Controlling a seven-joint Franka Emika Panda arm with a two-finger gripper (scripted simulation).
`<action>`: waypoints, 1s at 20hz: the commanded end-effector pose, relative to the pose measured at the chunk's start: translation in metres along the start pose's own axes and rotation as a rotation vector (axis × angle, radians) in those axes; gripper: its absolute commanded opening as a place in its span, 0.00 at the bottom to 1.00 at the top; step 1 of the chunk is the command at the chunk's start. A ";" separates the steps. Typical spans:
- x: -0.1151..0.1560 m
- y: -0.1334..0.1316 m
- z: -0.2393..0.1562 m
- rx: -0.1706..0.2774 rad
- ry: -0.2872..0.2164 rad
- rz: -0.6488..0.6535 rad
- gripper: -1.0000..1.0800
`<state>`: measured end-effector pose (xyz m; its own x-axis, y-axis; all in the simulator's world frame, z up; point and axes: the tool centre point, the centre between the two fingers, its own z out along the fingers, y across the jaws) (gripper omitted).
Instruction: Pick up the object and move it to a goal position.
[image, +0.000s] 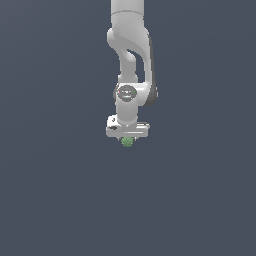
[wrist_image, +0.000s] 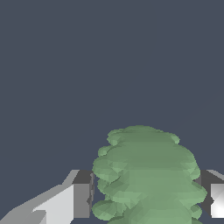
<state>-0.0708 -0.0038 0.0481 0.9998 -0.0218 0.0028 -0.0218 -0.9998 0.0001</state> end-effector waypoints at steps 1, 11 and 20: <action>-0.001 0.000 0.002 0.000 -0.003 0.000 0.00; -0.002 0.000 -0.005 0.000 0.000 0.000 0.00; -0.016 0.002 -0.042 0.000 0.000 0.000 0.00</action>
<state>-0.0845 -0.0048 0.0817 0.9998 -0.0218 0.0016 -0.0218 -0.9998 0.0000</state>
